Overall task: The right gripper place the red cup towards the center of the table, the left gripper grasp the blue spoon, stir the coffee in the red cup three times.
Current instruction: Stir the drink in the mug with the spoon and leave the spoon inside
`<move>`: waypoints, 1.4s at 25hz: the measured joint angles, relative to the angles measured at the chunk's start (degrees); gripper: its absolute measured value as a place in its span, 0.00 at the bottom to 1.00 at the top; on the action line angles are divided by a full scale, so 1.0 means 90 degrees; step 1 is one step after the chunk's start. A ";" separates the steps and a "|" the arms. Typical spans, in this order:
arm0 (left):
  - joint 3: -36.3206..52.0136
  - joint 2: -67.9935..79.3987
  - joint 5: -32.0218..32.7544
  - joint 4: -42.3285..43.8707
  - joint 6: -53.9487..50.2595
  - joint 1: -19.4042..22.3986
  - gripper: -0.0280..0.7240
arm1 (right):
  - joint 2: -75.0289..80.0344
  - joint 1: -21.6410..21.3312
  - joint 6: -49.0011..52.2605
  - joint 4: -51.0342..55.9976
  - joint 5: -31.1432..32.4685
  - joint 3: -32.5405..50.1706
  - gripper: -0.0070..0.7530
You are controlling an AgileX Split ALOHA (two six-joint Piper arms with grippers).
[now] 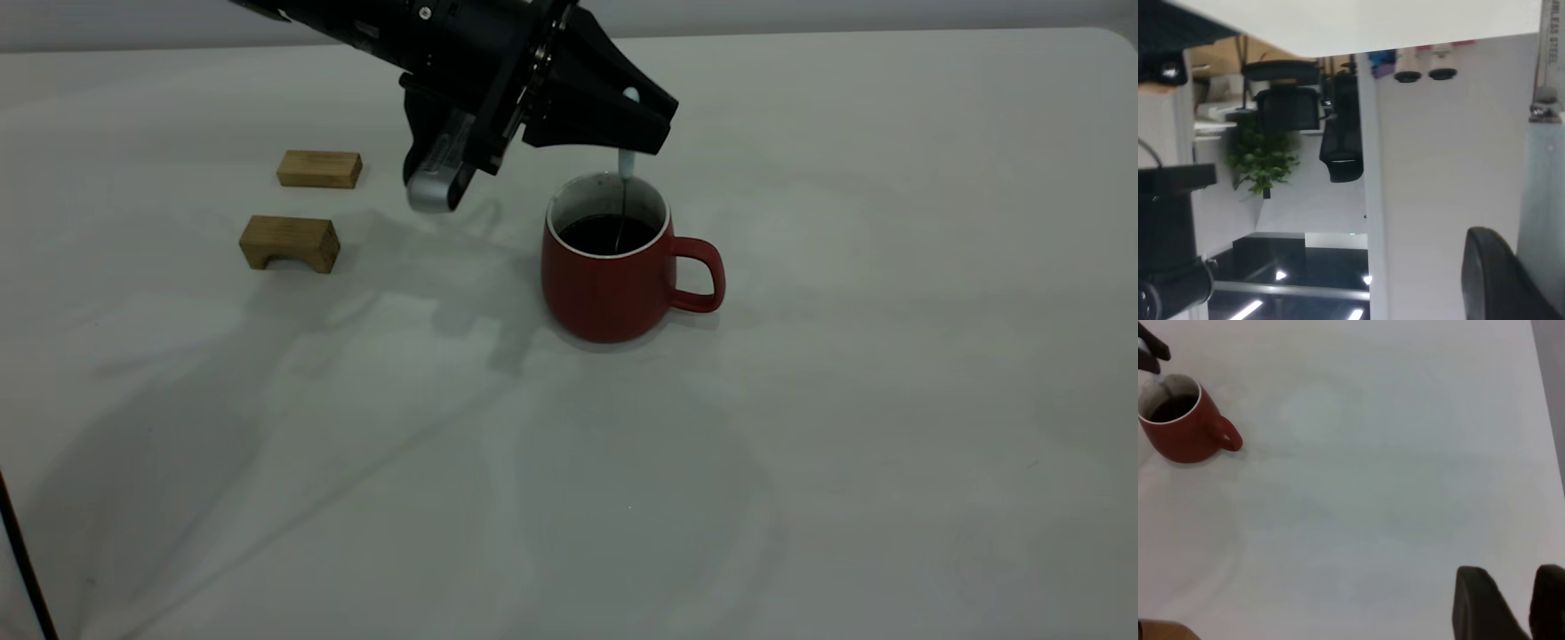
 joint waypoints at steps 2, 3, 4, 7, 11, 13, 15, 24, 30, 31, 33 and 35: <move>-0.0105 0.0000 0.0054 0.0400 -0.0336 0.0022 0.24 | 0.0000 0.0000 0.0000 0.0000 0.0000 0.0000 0.31; -0.0173 0.0000 0.0060 0.0653 -0.0437 0.0049 0.24 | 0.0000 0.0000 0.0000 0.0000 0.0000 0.0000 0.31; -0.0269 0.0000 0.0060 0.0868 -0.0456 0.0068 0.24 | 0.0000 0.0000 0.0000 0.0000 0.0000 0.0000 0.31; -0.0581 0.0000 -0.0114 0.1154 -0.0040 0.0104 0.24 | 0.0000 0.0000 0.0000 0.0000 0.0000 0.0000 0.31; -0.0694 0.0034 -0.0189 0.0973 0.0154 0.0046 0.24 | 0.0000 0.0000 0.0000 0.0000 0.0000 0.0000 0.32; -0.0701 0.0135 -0.0015 0.0903 0.0017 -0.0047 0.24 | 0.0000 0.0000 0.0000 0.0000 0.0000 0.0000 0.32; -0.0701 0.0221 0.0067 0.0926 -0.0102 -0.0126 0.24 | 0.0000 0.0000 0.0000 0.0000 0.0000 0.0000 0.32; -0.0861 0.0252 0.0082 0.1565 -0.0122 -0.0145 0.24 | 0.0000 0.0000 0.0000 0.0000 0.0000 0.0000 0.32; -0.0874 0.0252 0.0068 0.1602 -0.0107 -0.0197 0.24 | 0.0000 0.0000 0.0000 0.0000 0.0000 0.0000 0.32; -0.0874 0.0252 0.0068 0.1602 -0.0107 -0.0197 0.26 | 0.0000 0.0000 0.0000 0.0000 0.0000 0.0000 0.32; -0.0874 0.0252 0.0061 0.1618 -0.0107 -0.0197 0.29 | 0.0000 0.0000 0.0000 0.0000 0.0000 0.0000 0.32; -0.0874 0.0252 0.0048 0.1626 -0.0107 -0.0197 0.38 | 0.0000 0.0000 0.0000 0.0000 0.0000 0.0000 0.32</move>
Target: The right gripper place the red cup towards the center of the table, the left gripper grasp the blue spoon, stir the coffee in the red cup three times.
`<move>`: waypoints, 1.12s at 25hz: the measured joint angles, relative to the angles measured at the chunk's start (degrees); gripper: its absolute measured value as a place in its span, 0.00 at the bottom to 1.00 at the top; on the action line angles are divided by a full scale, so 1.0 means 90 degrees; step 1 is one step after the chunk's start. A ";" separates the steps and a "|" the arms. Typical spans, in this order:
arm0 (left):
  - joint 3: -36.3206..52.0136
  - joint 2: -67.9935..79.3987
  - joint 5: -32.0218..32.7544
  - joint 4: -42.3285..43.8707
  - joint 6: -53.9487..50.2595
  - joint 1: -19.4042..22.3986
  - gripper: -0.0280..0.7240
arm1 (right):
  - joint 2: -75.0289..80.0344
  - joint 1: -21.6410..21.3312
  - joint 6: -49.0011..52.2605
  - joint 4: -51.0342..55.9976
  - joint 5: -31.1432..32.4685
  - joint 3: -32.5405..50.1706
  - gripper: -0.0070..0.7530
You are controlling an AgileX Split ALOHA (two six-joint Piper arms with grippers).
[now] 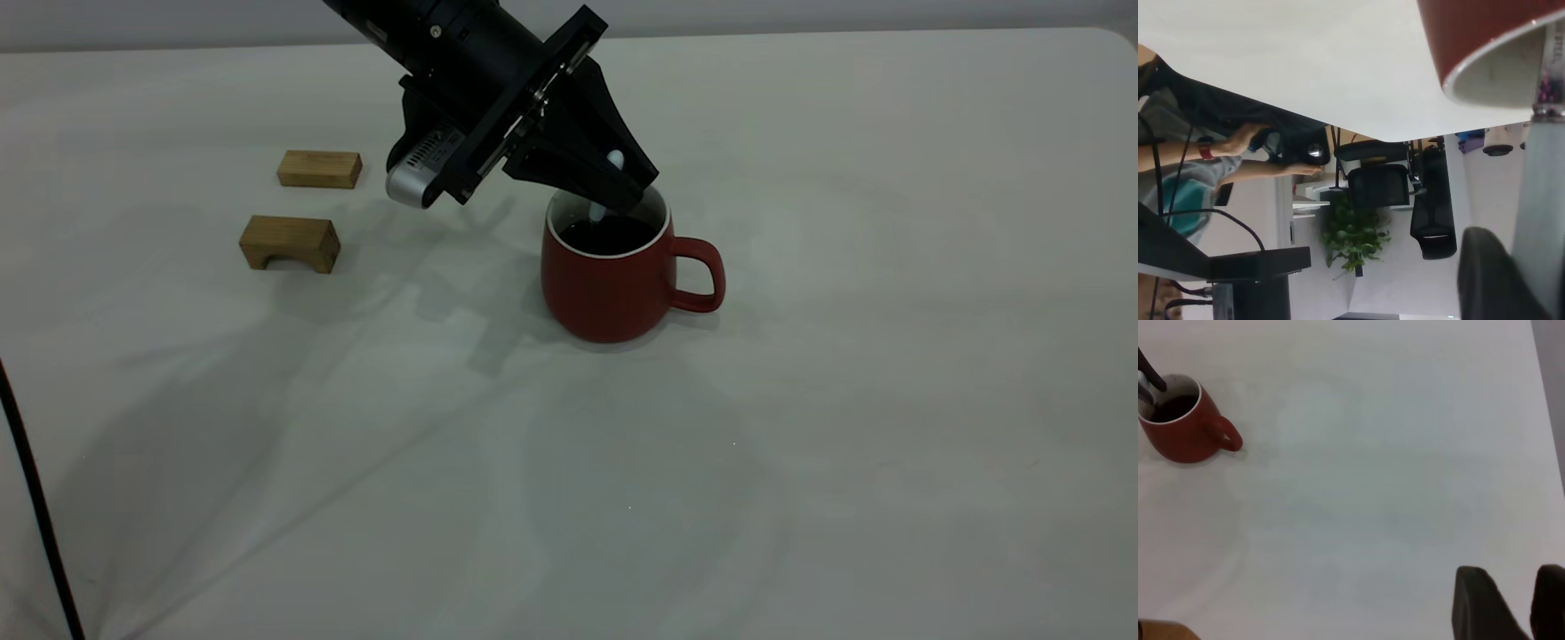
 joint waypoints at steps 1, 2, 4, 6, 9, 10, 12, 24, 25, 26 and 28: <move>0.0000 0.0000 0.0000 0.0000 0.0000 0.0000 0.42 | 0.0000 0.0000 0.0000 0.0000 0.0000 0.0000 0.32; 0.0000 0.0000 0.0000 0.0000 0.0000 0.0000 0.45 | 0.0000 0.0000 0.0000 0.0000 0.0000 0.0000 0.32; -0.0006 0.0000 0.0032 0.0000 0.0019 0.0000 0.49 | 0.0000 0.0000 0.0000 0.0000 0.0000 0.0000 0.32; -0.0097 0.0000 0.0067 0.0017 0.0081 0.0000 0.50 | 0.0000 0.0000 0.0000 0.0000 0.0000 0.0000 0.32; -0.0527 -0.0006 0.0082 0.0401 0.0169 0.0000 0.51 | 0.0000 0.0000 0.0000 0.0000 0.0000 0.0000 0.32; -0.0726 -0.0059 0.0082 0.0765 0.0169 0.0000 0.51 | 0.0000 0.0000 0.0000 0.0000 0.0000 0.0000 0.32; -0.1063 -0.0264 0.0082 0.1869 0.0124 0.0000 0.51 | 0.0000 0.0000 0.0000 0.0000 0.0000 0.0000 0.32; -0.1457 -0.3365 0.0082 0.6434 0.0931 -0.0039 0.51 | 0.0000 0.0000 0.0000 0.0000 0.0000 0.0000 0.32; -0.1451 -0.3625 0.0082 0.6675 0.1466 -0.0044 0.51 | 0.0000 0.0000 0.0000 0.0000 -0.0005 0.0000 0.32; -0.1451 -0.3926 0.0082 0.6770 0.1948 -0.0054 0.51 | 0.0000 0.0000 0.0000 0.0000 -0.0005 0.0000 0.32; -0.1437 -0.4503 0.0082 0.6827 0.2587 -0.0088 0.51 | 0.0000 0.0000 0.0000 0.0000 -0.0005 0.0000 0.32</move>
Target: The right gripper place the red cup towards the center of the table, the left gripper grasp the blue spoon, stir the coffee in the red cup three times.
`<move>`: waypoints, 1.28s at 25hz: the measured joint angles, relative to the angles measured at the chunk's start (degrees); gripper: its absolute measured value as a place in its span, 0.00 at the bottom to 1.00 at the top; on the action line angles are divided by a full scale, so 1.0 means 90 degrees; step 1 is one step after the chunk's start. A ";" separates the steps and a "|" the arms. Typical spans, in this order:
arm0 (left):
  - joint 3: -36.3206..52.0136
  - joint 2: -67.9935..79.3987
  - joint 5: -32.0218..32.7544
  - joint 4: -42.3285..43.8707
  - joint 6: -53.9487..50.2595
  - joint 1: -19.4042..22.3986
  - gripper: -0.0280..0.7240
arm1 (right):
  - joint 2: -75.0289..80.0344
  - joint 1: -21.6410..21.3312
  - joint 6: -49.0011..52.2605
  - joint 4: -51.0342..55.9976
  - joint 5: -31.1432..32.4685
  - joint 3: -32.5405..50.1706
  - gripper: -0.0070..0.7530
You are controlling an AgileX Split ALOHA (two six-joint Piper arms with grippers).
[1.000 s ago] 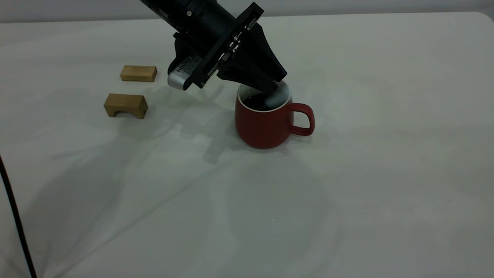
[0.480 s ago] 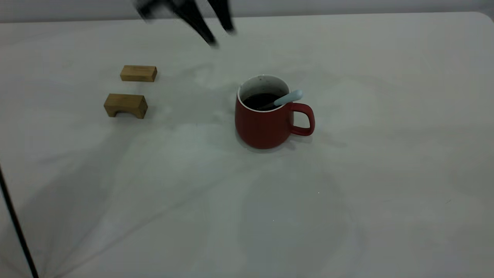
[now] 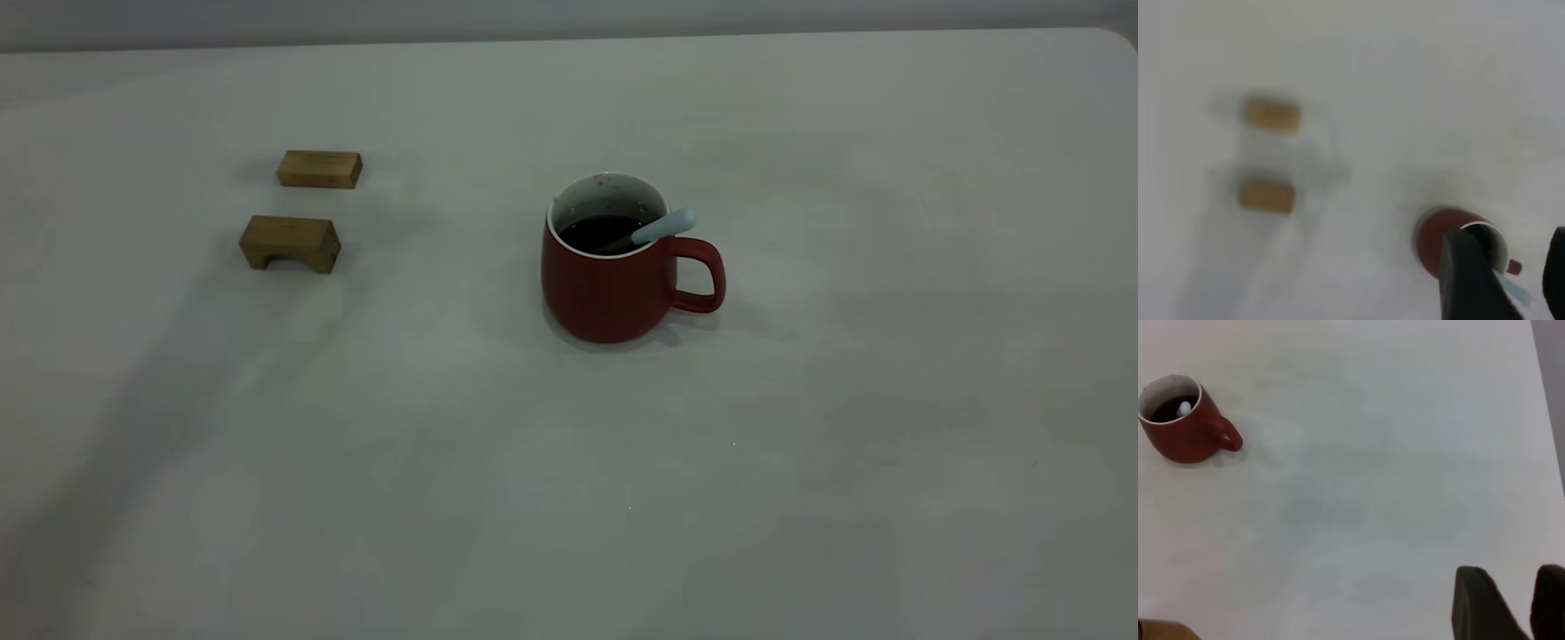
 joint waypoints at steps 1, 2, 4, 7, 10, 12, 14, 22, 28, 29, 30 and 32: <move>0.0047 -0.0235 0.0000 0.0006 0.0230 -0.0017 0.51 | 0.0000 0.0000 0.0000 0.0000 0.0000 0.0000 0.32; 0.0173 -0.0522 0.0000 0.0016 0.0405 -0.0032 0.51 | 0.0000 0.0000 0.0000 0.0000 0.0000 0.0000 0.32; 0.0623 -0.1093 0.0000 0.0097 0.0620 -0.0038 0.51 | 0.0000 0.0000 0.0000 0.0000 0.0000 0.0000 0.32; 0.1841 -0.2201 0.0000 0.0292 0.0714 -0.0038 0.51 | 0.0000 0.0000 0.0000 0.0000 0.0000 0.0000 0.32; 0.3133 -0.3494 0.0000 0.0377 0.0725 -0.0038 0.51 | 0.0000 0.0000 0.0000 0.0000 0.0000 0.0000 0.32; 0.3934 -0.4455 0.0000 0.0452 0.0725 -0.0038 0.51 | 0.0000 0.0000 0.0000 0.0000 0.0000 0.0000 0.32; 0.4782 -0.5572 0.0000 0.0457 0.0728 -0.0038 0.51 | 0.0000 0.0000 0.0000 0.0000 0.0000 0.0000 0.32; 0.7635 -0.8902 0.0000 0.0230 0.1979 0.0713 0.51 | 0.0000 0.0000 0.0000 0.0000 0.0000 0.0000 0.32; 0.9031 -1.0449 -0.0008 0.0031 0.2684 0.1722 0.51 | 0.0000 0.0000 0.0000 0.0000 0.0000 0.0000 0.32; 0.9128 -1.0605 -0.0026 0.0023 0.2702 0.1871 0.51 | 0.0000 0.0000 0.0000 0.0000 0.0000 0.0000 0.32; 0.9221 -1.0780 -0.0028 0.0010 0.2709 0.1984 0.51 | 0.0000 0.0000 0.0000 0.0000 0.0000 0.0000 0.32; 0.9389 -1.1103 -0.0031 0.0010 0.2709 0.2159 0.51 | 0.0000 0.0000 0.0000 0.0000 0.0000 0.0000 0.32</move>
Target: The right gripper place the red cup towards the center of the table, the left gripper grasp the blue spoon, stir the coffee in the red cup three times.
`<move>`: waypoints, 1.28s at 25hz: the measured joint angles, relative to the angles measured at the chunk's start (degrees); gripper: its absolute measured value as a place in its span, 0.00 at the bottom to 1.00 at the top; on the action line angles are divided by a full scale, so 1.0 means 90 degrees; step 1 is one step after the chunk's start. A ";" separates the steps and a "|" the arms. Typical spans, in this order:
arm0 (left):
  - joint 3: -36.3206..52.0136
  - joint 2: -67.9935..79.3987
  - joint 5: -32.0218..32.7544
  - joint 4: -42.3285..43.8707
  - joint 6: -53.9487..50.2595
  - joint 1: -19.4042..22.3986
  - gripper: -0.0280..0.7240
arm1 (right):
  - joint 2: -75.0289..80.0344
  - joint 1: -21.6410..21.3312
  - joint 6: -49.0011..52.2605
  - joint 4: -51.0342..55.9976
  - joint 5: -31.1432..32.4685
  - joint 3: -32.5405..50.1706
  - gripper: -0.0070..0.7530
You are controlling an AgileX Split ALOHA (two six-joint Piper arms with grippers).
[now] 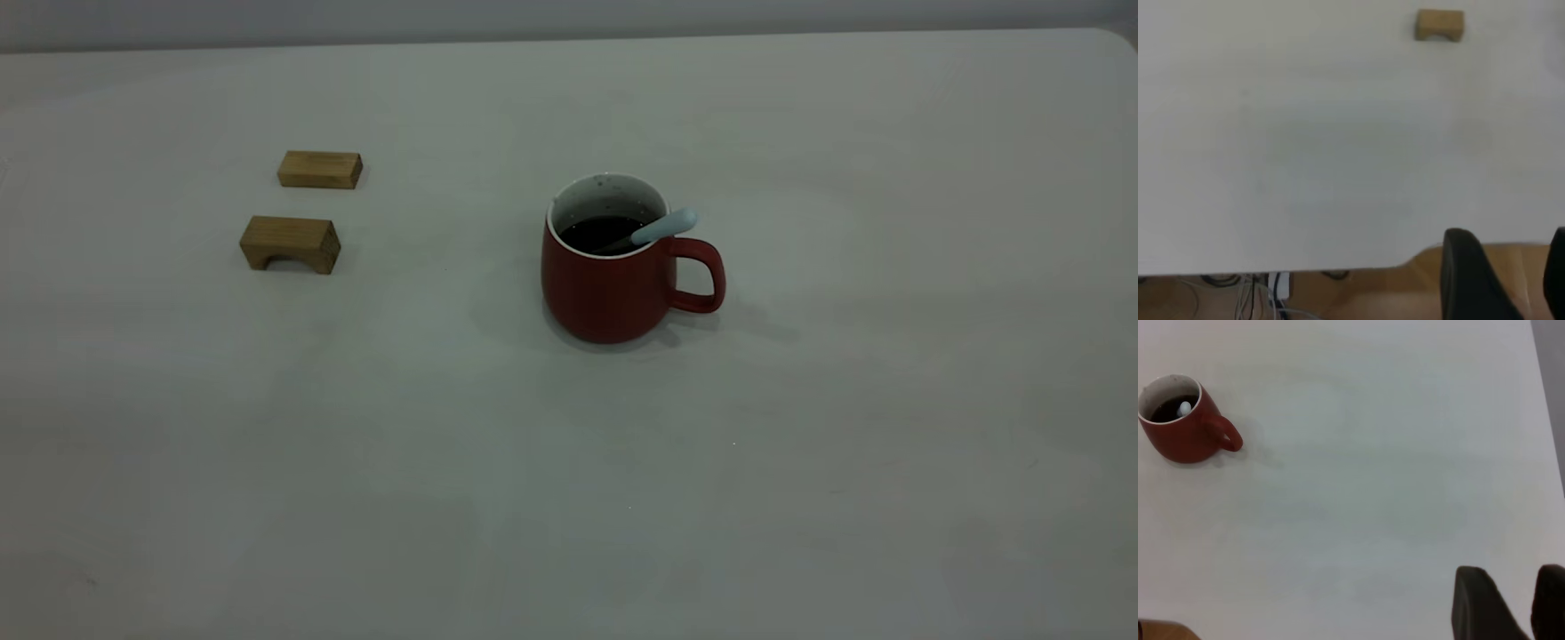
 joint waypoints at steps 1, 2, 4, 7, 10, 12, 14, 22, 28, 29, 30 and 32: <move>0.0067 -0.0125 -0.0006 -0.0017 0.0000 0.0033 0.51 | 0.0000 0.0000 0.0000 0.0000 0.0000 0.0000 0.32; 0.0150 -0.0271 -0.0022 -0.0067 0.0000 0.0038 0.51 | 0.0000 0.0000 0.0000 0.0000 0.0000 0.0000 0.32; 0.0304 -0.0555 -0.0118 -0.0067 0.0000 0.0038 0.51 | 0.0000 0.0000 0.0000 0.0000 0.0000 0.0000 0.32; 0.0406 -0.0801 -0.0157 -0.0067 0.0000 0.0038 0.51 | 0.0000 0.0000 0.0000 0.0000 0.0000 0.0000 0.32; 0.0416 -0.0813 -0.0157 -0.0014 -0.0076 0.0038 0.51 | 0.0000 0.0000 0.0000 0.0000 0.0000 0.0000 0.32; 0.0416 -0.0815 -0.0157 -0.0009 -0.0076 0.0038 0.51 | 0.0000 0.0000 0.0000 0.0000 0.0000 0.0000 0.32; 0.0416 -0.0815 -0.0157 -0.0007 -0.0076 0.0038 0.51 | 0.0000 0.0000 0.0000 0.0000 0.0000 0.0000 0.32; 0.0421 -0.0815 -0.0157 -0.0007 -0.0076 0.0038 0.51 | 0.0000 0.0000 0.0000 0.0000 0.0000 0.0000 0.32; 0.0421 -0.0815 -0.0157 -0.0007 -0.0076 0.0038 0.51 | 0.0000 0.0000 0.0000 0.0000 0.0000 0.0000 0.32; 0.0421 -0.0815 -0.0157 -0.0007 -0.0076 0.0038 0.51 | 0.0000 0.0000 0.0000 0.0000 0.0000 0.0000 0.32; 0.0421 -0.0815 -0.0157 -0.0007 -0.0076 0.0038 0.51 | 0.0000 0.0000 0.0000 0.0000 0.0000 0.0000 0.32; 0.0421 -0.0815 -0.0157 -0.0007 -0.0076 0.0038 0.51 | 0.0000 0.0000 0.0000 0.0000 0.0000 0.0000 0.32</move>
